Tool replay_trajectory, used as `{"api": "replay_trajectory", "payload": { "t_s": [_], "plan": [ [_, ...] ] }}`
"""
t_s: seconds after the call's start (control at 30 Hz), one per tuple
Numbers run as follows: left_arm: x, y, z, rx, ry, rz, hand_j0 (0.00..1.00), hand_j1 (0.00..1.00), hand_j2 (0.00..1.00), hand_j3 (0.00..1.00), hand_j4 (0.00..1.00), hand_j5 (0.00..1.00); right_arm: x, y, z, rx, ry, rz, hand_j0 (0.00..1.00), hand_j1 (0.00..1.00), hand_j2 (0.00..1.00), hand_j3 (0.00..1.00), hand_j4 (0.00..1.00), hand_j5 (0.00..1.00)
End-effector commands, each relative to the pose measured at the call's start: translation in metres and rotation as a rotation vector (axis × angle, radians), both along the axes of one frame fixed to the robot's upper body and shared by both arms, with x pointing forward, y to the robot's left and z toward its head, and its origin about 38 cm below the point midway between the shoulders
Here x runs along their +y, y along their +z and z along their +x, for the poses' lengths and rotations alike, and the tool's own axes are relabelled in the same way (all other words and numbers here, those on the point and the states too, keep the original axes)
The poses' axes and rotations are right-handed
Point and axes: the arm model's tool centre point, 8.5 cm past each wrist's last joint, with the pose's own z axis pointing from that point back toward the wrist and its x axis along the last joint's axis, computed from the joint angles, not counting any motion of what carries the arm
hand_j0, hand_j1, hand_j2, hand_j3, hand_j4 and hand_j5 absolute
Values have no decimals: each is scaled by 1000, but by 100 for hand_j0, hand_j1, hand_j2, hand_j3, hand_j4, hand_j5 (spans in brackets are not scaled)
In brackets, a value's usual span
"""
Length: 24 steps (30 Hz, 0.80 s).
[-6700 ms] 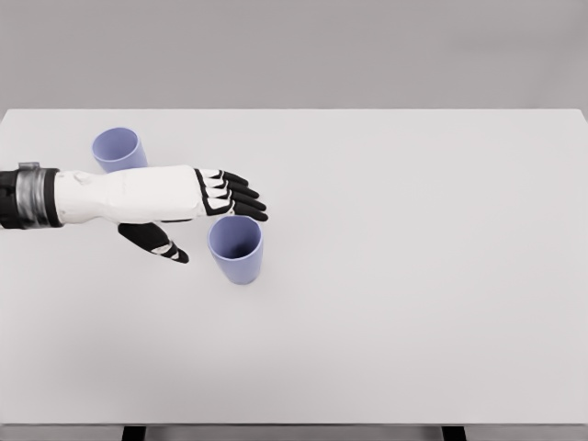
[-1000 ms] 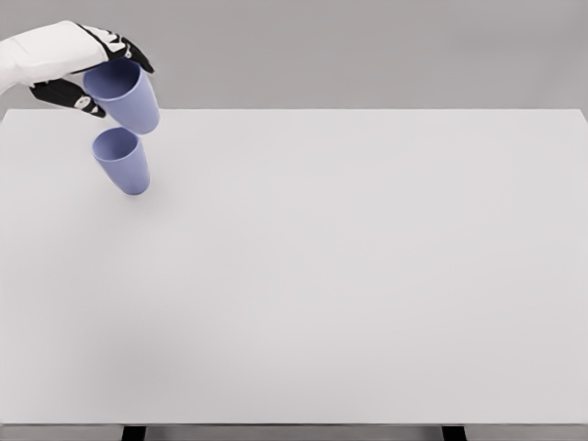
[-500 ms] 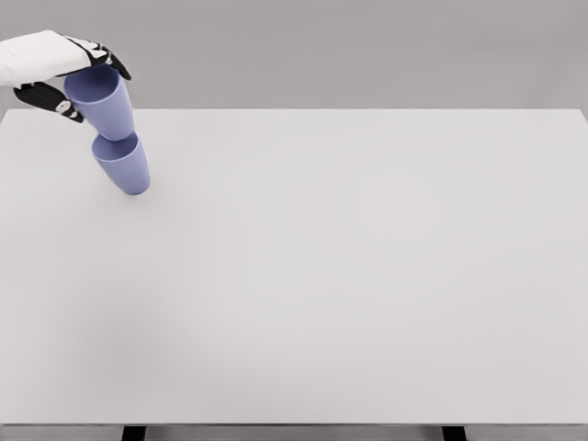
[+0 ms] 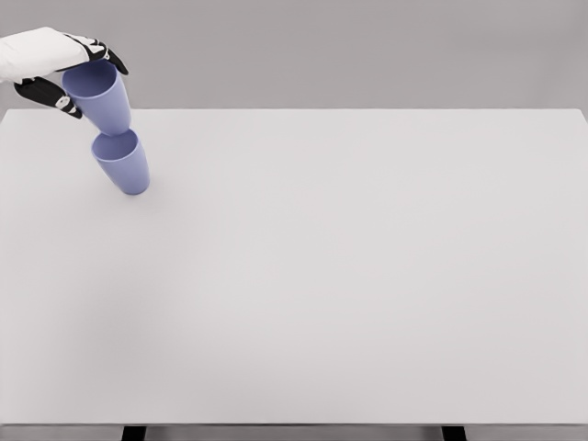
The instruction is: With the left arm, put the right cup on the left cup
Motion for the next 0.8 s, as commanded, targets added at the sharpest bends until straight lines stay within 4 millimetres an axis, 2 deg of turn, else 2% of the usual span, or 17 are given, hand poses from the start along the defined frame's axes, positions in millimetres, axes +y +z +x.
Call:
{"api": "replay_trajectory", "payload": {
  "t_s": [0.0, 0.4, 0.5, 0.77],
  "plan": [
    [0, 2, 0, -4, 1, -10, 63, 63, 63, 63, 63, 63, 0, 0, 0, -1, 2, 1, 100, 100, 100, 100, 100, 100],
    [-2, 17, -11, -22, -30, -31, 63, 63, 63, 63, 63, 63, 0, 0, -1, 1, 2, 1, 100, 100, 100, 100, 100, 100],
    [2, 21, -21, -24, -42, -26, 63, 63, 63, 63, 63, 63, 0, 0, -1, 1, 2, 1, 100, 100, 100, 100, 100, 100],
    [2, 17, -23, -12, -43, -31, 63, 63, 63, 63, 63, 63, 0, 0, -1, 1, 2, 1, 100, 100, 100, 100, 100, 100]
  ]
}}
